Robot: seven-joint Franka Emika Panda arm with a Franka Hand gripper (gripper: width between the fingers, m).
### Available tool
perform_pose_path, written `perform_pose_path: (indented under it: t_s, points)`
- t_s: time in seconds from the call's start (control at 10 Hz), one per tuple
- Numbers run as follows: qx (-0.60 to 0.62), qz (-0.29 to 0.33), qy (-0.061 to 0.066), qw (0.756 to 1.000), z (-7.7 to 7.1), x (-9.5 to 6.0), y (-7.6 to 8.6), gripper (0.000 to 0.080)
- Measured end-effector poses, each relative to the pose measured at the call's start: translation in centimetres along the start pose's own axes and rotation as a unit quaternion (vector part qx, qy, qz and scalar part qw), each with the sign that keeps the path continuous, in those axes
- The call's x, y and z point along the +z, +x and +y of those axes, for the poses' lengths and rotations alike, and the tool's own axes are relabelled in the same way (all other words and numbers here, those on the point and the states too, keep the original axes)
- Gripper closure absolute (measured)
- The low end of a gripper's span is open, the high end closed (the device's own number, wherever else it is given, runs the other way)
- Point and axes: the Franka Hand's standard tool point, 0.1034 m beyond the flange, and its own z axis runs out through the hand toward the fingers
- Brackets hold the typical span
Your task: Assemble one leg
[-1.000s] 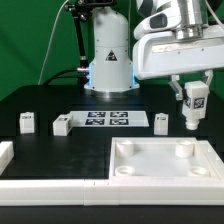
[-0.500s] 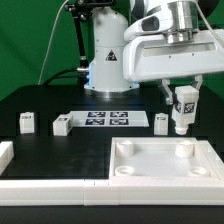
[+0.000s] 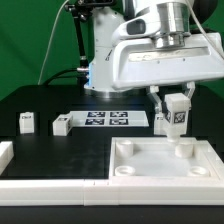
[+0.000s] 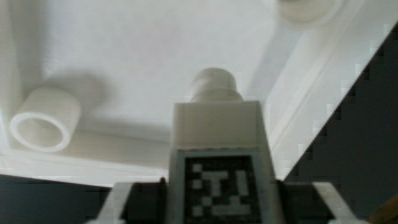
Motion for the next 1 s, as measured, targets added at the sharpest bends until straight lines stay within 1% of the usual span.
perform_pose_path:
  t_s: [0.1, 0.2, 0.3, 0.7, 0.8, 1.0]
  points:
    - [0.001, 0.004, 0.001, 1.000, 0.3, 0.9, 1.2, 0.0509]
    - [0.002, 0.004, 0.004, 1.000, 0.3, 1.3, 2.1, 0.0509]
    - [0.001, 0.006, 0.007, 1.000, -0.3, 0.8, 3.1, 0.0509]
    - [-0.001, 0.007, 0.006, 1.000, -0.2, 1.0, 3.0, 0.0509]
    - [-0.002, 0.006, 0.007, 1.000, -0.2, 1.4, 3.0, 0.0509]
    - [0.000, 0.011, 0.009, 1.000, -0.2, 2.7, 4.1, 0.0509]
